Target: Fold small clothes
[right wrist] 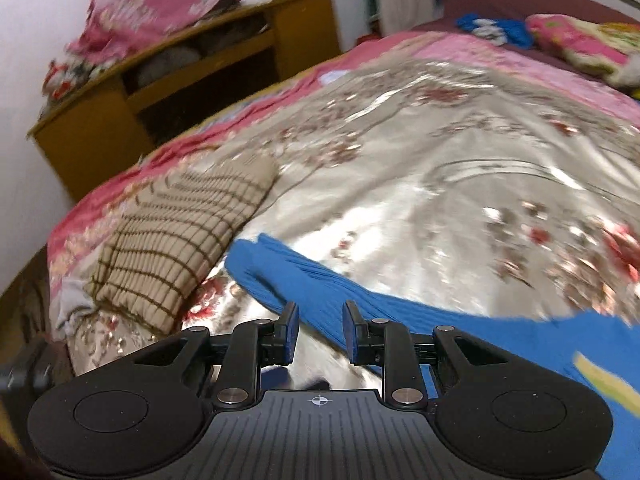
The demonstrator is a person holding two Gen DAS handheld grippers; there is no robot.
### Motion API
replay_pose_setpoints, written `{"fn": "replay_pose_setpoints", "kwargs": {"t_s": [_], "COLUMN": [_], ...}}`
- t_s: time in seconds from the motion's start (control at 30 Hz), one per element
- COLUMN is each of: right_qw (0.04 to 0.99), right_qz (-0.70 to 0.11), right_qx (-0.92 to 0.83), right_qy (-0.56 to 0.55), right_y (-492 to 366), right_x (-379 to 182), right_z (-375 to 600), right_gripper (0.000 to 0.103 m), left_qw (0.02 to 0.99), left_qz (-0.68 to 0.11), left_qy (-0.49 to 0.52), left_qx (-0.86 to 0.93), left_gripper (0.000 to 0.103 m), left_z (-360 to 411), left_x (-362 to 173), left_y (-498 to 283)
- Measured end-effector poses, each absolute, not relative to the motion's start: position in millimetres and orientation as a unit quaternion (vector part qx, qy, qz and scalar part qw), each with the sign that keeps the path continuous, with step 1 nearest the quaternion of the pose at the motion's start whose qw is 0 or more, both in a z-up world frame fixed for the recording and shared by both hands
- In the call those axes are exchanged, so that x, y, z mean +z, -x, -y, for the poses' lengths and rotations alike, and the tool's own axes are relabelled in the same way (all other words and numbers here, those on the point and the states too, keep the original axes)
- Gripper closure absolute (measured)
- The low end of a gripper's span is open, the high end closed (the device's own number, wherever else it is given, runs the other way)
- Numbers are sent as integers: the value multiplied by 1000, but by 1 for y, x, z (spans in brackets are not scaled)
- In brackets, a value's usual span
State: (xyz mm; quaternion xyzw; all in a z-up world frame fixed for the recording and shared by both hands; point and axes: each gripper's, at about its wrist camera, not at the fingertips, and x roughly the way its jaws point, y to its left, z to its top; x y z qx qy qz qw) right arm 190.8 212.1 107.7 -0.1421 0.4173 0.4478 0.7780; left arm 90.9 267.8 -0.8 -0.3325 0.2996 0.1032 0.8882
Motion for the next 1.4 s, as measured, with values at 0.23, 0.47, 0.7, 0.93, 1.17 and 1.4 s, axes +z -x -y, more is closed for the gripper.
{"fn": "replay_pose_setpoints", "kwargs": {"t_s": [0.23, 0.47, 0.7, 0.93, 1.17, 1.4], "right_qw": [742, 708, 702, 696, 740, 795], "right_qz": [-437, -457, -455, -460, -430, -399], "right_qx": [477, 500, 493, 491, 480, 444], "right_qy": [175, 200, 237, 253, 195, 106], "right_y": [-210, -214, -214, -211, -218, -235], "right_x": [83, 67, 55, 50, 87, 141], "right_z": [-270, -302, -327, -331, -302, -232], "right_gripper": [79, 74, 72, 96, 97, 97], "left_qw": [887, 883, 879, 883, 888, 897], "left_qz": [-304, -303, -307, -311, -307, -309], "left_qy": [335, 346, 349, 336, 328, 302], "left_qx": [97, 96, 106, 102, 97, 88], "left_gripper": [59, 59, 59, 59, 59, 59], "left_z": [-272, -280, -288, -281, -274, -259], "left_x": [-4, -7, -13, -12, -11, -15], "left_y": [-96, -95, -96, -100, -102, -113]}}
